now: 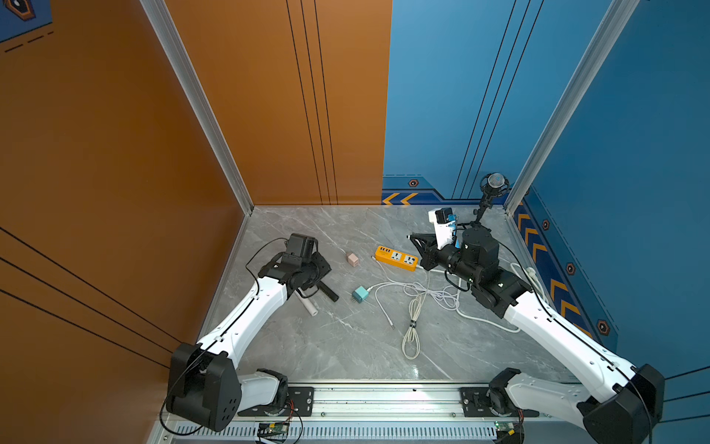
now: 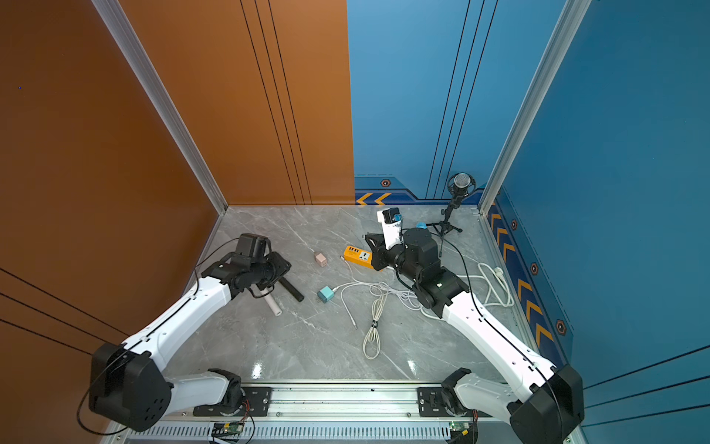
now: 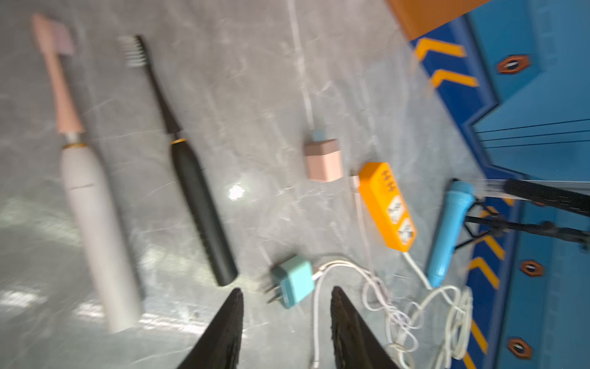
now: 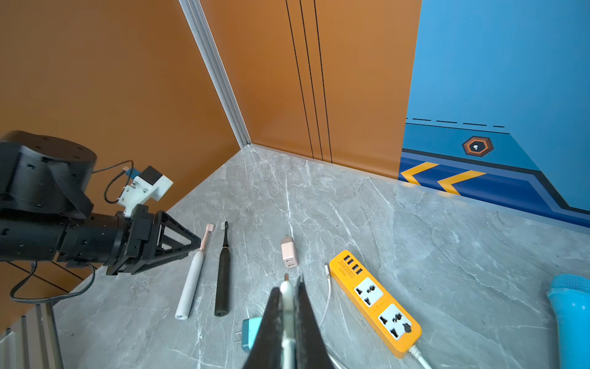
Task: Charge the electric toothbrush
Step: Pick up the electric toothbrush from the center of the board.
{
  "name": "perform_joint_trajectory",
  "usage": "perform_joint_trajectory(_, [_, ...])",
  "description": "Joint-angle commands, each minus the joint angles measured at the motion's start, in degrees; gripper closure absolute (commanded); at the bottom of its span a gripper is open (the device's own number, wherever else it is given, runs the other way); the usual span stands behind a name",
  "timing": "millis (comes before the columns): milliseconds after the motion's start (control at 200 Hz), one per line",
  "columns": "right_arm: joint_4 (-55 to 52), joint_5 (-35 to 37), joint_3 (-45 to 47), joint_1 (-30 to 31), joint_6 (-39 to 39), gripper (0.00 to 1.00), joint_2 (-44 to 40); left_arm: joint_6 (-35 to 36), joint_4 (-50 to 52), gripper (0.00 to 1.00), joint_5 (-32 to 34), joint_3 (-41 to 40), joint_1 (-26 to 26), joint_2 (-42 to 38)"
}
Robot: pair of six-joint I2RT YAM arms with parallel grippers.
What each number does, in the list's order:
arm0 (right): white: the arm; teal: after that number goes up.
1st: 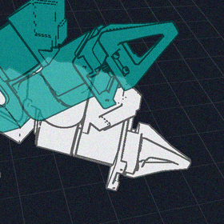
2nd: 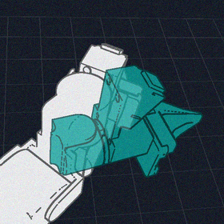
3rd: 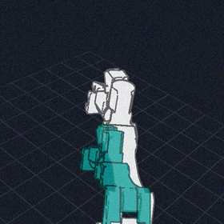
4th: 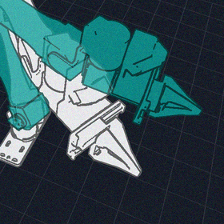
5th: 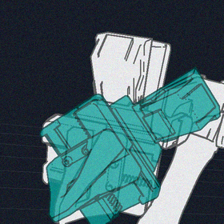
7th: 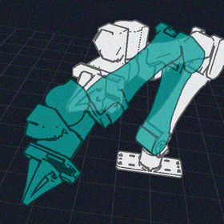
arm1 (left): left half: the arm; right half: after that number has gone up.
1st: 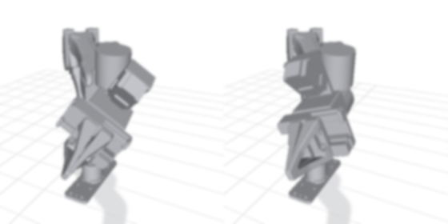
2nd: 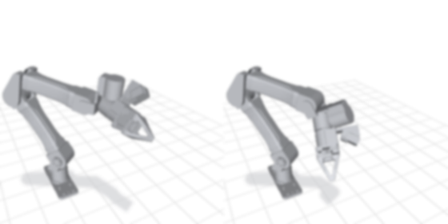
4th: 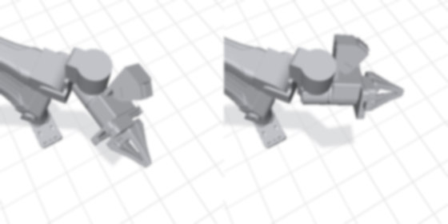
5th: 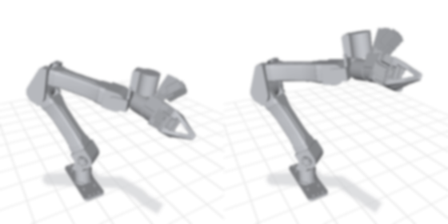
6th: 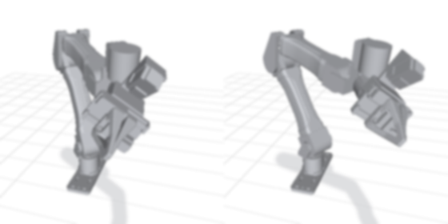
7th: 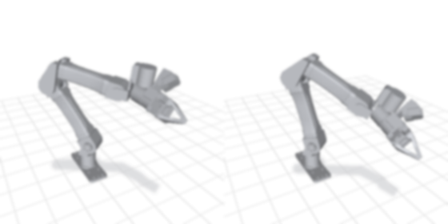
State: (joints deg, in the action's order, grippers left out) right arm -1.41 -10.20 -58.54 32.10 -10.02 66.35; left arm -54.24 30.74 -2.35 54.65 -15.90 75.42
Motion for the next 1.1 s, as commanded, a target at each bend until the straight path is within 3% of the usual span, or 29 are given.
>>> perform_joint_trajectory(0, [-2.3,1.7,0.4,0.6,3.6,1.0,0.7,0.0,7.9,0.5,3.4,-1.1,-0.1,3.6])
perform_joint_trajectory(155, [-3.1,1.7,1.2,0.6,3.6,1.0,0.0,-0.8,7.8,0.45,1.3,2.0,-1.1,11.1])
perform_joint_trajectory(475, [-3.1,1.7,2.7,0.3,3.7,1.0,-1.0,-1.9,7.7,0.43,7.0,7.6,-3.5,20.6])
perform_joint_trajectory(676, [-3.2,0.7,3.0,0.3,5.8,1.0,-0.8,-1.8,7.4,0.47,2.8,9.4,-3.1,27.1])
perform_joint_trajectory(831, [-2.0,-0.5,4.3,0.9,10.1,1.0,-1.6,-1.7,5.5,0.61,0.1,9.6,-3.2,29.5])
perform_joint_trajectory(1006, [-2.2,-2.4,6.6,4.3,22.8,1.0,-1.4,-2.8,4.7,0.98,-9.1,10.5,-1.9,29.9])
perform_joint_trajectory(1091, [-4.1,-3.9,6.3,6.5,28.2,0.98,0.4,-4.3,4.8,1.0,-13.9,12.3,-2.4,26.9])
